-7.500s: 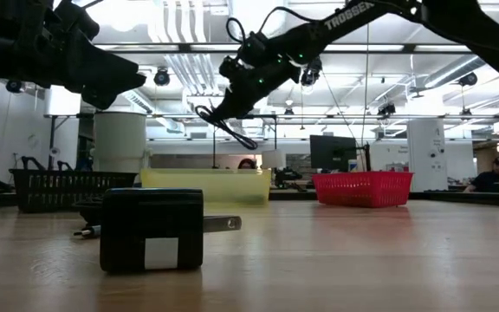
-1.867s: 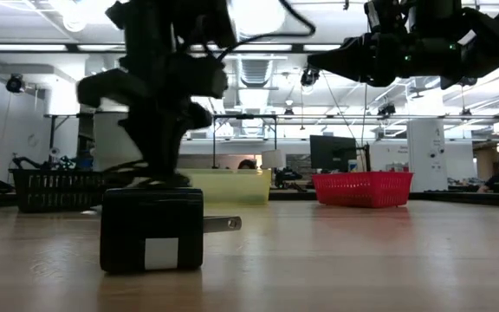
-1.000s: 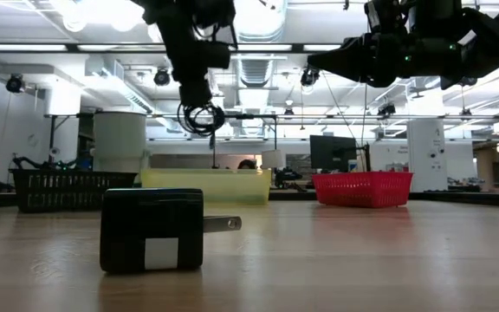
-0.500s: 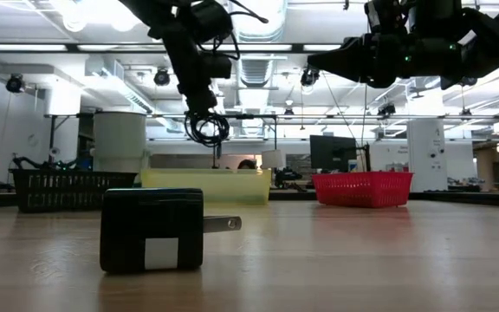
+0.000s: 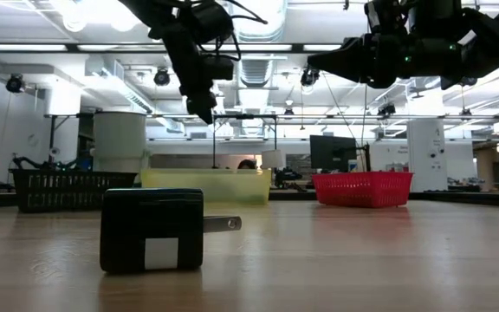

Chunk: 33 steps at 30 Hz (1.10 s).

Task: Pick and place items into bin
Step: Put the blue charger adapter into the black bin

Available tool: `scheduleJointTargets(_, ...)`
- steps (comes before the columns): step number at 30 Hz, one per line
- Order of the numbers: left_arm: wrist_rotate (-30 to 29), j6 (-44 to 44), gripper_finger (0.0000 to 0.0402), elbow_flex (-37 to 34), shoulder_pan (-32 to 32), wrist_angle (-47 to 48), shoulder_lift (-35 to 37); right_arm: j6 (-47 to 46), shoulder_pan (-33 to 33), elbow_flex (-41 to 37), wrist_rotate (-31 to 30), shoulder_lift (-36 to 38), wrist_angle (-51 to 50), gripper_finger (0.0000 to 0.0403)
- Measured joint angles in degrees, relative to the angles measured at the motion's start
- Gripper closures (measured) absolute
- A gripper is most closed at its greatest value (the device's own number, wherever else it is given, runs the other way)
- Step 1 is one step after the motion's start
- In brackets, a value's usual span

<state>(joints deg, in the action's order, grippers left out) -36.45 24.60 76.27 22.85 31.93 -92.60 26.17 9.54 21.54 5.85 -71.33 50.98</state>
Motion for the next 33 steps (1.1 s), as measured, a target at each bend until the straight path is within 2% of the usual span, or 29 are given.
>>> scheduleJointTargets(3, 0.0, -0.2, 0.0280, 0.3, -0.6, 2.3, 0.3, 0.1, 0.0, 0.0, 0.0, 0.0, -0.2, 0.0333)
scheduleJointTargets(10, 0.0, -0.6, 0.0279, 1.1, -6.5, 15.5, 2.7, 1.3, 0.0, 0.0, 0.0, 0.0, -1.4, 0.0324)
scheduleJointTargets(16, 2.3, -10.8, 0.0279, 1.1, -14.7, 23.3, 3.5, 1.5, 0.0, 0.0, 0.0, 0.0, -1.3, 0.0327)
scheduleJointTargets(20, 9.1, -23.0, 0.0279, 1.1, -20.5, 27.4, 3.5, 1.5, 0.0, 0.0, 0.0, 0.0, -1.3, 0.0333)
scheduleJointTargets(25, 22.4, -41.8, 0.0279, 1.0, -26.0, 31.0, 3.4, 1.5, 0.0, 0.0, 0.0, 0.0, -1.2, 0.0334)
scheduleJointTargets(33, 43.5, -80.4, 0.0278, 0.5, -29.1, 37.6, 3.4, 1.3, 0.0, 0.2, 0.0, 0.0, -1.1, 0.0325)
